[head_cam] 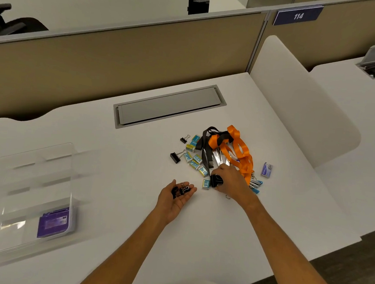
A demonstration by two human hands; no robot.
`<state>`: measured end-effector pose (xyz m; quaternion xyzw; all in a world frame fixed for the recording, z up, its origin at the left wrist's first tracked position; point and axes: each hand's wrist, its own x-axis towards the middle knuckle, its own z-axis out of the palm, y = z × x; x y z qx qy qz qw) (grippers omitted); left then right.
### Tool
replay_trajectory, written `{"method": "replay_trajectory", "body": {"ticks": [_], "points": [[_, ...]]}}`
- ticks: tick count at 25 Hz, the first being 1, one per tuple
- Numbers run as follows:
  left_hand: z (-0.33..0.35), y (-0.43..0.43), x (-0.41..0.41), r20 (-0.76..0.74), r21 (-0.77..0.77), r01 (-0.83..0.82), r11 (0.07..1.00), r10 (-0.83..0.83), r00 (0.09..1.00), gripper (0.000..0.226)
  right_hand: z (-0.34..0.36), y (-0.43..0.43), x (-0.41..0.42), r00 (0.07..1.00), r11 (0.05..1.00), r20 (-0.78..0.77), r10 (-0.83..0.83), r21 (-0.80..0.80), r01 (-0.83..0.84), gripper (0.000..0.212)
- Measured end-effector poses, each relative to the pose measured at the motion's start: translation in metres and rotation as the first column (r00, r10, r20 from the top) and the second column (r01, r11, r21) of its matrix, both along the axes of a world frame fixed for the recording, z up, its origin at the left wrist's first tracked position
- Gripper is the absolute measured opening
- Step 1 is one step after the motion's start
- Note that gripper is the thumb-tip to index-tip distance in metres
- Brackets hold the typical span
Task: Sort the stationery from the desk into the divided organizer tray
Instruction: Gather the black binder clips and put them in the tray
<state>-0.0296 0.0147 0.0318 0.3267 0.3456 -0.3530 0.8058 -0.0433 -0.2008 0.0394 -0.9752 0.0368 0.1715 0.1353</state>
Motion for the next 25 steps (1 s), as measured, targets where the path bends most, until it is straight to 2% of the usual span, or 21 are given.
{"method": "replay_trajectory", "body": {"ticks": [7,11,14,18,22,25], "points": [[-0.002,0.000,0.001,-0.001,-0.024,0.011,1.000,-0.011,1.000,0.043,-0.011,0.000,-0.014,0.990,0.993,0.118,-0.075,0.098,0.064,0.051],[-0.002,0.001,0.001,-0.005,-0.036,0.004,0.999,-0.004,1.000,0.044,-0.014,-0.002,-0.027,0.920,0.921,0.270,-0.283,0.343,0.183,0.048],[-0.003,0.000,0.001,-0.004,-0.037,0.006,0.999,-0.006,1.000,0.044,-0.008,0.001,-0.034,0.859,0.844,0.313,-0.405,0.490,0.219,0.049],[-0.003,-0.005,-0.001,-0.018,-0.024,0.021,1.000,-0.021,1.000,0.044,0.010,0.020,-0.037,0.829,0.752,0.296,-0.475,0.626,0.207,0.052],[-0.001,-0.010,-0.004,0.010,0.006,0.066,0.998,-0.066,0.998,0.043,0.031,0.056,-0.035,0.874,0.657,0.214,-0.435,0.740,0.146,0.053],[0.008,-0.012,-0.007,0.033,-0.092,-0.007,0.996,0.010,0.999,0.038,0.035,0.082,-0.033,0.905,0.606,0.180,-0.386,0.789,0.102,0.053]]}}
